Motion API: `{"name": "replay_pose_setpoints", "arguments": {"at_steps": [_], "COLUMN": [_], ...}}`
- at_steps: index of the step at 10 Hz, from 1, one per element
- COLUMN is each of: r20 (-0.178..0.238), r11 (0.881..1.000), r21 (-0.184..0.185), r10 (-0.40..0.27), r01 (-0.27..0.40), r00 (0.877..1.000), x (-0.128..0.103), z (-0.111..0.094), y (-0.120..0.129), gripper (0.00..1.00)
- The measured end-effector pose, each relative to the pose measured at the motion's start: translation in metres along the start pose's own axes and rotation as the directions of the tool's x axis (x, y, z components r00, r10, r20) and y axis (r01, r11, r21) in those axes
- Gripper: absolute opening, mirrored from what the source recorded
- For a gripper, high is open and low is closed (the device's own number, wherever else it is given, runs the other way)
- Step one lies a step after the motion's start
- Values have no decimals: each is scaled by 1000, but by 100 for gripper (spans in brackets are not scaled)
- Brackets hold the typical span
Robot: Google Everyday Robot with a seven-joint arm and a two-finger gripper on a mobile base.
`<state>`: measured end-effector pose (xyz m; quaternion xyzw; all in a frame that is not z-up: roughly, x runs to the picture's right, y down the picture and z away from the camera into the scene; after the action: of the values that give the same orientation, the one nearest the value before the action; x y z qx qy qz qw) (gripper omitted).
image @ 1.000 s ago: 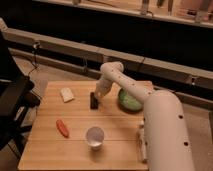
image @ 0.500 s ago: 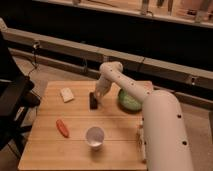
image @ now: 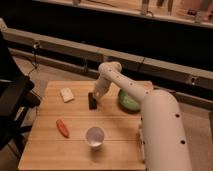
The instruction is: Push the eraser across the table
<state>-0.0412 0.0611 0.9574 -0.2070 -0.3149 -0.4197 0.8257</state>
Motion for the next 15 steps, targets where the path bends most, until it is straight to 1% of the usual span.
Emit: {"name": "replay_pose_setpoints", "arguments": {"at_steps": [15], "r20": [26], "r11": [996], "r21": [1], "r10": [-92], "r01": [92], "r00": [995], "x": [-17], "z": [12], "y": [-23], "gripper": [0]}}
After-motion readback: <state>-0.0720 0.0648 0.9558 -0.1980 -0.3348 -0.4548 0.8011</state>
